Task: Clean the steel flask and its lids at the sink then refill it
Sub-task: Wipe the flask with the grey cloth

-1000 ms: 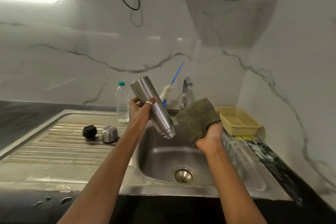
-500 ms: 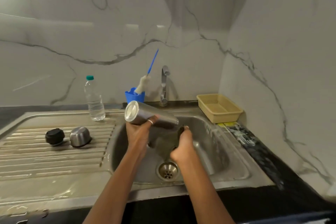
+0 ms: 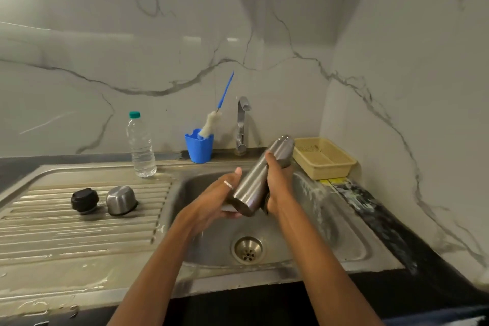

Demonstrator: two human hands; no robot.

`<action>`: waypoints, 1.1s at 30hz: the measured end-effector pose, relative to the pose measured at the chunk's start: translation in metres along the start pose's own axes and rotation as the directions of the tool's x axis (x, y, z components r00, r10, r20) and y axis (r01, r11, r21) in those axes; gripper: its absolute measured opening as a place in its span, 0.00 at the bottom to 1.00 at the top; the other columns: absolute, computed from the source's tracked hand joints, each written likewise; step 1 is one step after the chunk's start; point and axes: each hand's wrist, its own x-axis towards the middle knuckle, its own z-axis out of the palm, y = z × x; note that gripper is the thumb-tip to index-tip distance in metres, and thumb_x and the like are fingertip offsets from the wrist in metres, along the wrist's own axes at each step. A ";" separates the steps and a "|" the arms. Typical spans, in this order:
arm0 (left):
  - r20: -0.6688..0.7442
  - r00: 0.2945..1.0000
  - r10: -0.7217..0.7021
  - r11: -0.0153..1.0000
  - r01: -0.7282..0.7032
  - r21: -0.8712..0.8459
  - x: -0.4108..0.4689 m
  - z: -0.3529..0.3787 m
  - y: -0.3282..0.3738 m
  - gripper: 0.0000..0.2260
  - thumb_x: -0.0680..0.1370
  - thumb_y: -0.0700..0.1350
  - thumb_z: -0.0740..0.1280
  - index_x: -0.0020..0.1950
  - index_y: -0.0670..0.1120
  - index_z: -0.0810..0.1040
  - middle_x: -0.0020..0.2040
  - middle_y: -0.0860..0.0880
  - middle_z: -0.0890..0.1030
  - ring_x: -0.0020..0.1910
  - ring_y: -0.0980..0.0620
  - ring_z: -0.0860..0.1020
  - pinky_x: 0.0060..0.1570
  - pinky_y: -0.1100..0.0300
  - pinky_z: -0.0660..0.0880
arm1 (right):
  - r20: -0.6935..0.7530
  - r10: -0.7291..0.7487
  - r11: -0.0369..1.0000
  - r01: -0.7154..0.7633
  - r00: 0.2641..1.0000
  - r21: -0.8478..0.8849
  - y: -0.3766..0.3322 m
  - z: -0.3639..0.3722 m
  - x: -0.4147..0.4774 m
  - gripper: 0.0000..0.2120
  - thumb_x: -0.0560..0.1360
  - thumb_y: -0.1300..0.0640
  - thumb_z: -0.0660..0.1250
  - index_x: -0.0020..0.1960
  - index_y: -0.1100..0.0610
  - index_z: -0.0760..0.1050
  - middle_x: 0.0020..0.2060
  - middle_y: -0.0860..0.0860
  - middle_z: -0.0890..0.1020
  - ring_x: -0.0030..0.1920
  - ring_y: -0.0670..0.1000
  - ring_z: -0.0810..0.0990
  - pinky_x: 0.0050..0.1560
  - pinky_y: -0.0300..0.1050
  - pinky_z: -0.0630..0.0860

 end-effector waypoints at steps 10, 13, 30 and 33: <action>-0.032 0.999 -0.010 0.921 -0.003 -0.391 0.040 0.038 -0.014 0.25 0.82 0.67 0.56 0.70 0.54 0.77 0.61 0.44 0.84 0.61 0.44 0.83 0.66 0.40 0.76 | 0.392 -0.181 0.664 0.406 0.902 -0.627 0.009 0.004 -0.005 0.36 0.81 0.32 0.50 0.83 0.43 0.42 0.82 0.50 0.52 0.78 0.54 0.63 0.72 0.48 0.64; -0.091 0.996 -0.008 0.884 -0.036 -0.467 0.050 0.025 -0.019 0.30 0.80 0.70 0.56 0.69 0.51 0.79 0.60 0.42 0.84 0.60 0.43 0.83 0.64 0.42 0.77 | 0.500 -0.134 0.537 0.486 0.856 -0.689 0.029 -0.006 -0.009 0.28 0.78 0.26 0.45 0.77 0.26 0.48 0.83 0.43 0.48 0.80 0.50 0.57 0.78 0.58 0.58; -0.086 0.996 -0.009 0.827 -0.041 -0.561 0.057 0.007 -0.023 0.26 0.83 0.62 0.59 0.70 0.44 0.77 0.56 0.40 0.85 0.53 0.45 0.84 0.49 0.50 0.80 | 0.528 -0.255 0.440 0.583 0.810 -0.683 0.046 0.018 0.002 0.29 0.86 0.45 0.51 0.82 0.41 0.42 0.82 0.45 0.39 0.81 0.50 0.50 0.80 0.53 0.55; -0.088 0.996 -0.022 0.850 -0.028 -0.526 0.056 0.007 -0.025 0.21 0.85 0.57 0.58 0.62 0.43 0.82 0.50 0.41 0.85 0.47 0.48 0.85 0.46 0.53 0.81 | 0.562 -0.293 0.306 0.632 0.774 -0.712 0.055 0.008 -0.008 0.28 0.86 0.46 0.50 0.82 0.40 0.42 0.81 0.44 0.35 0.82 0.52 0.44 0.81 0.57 0.53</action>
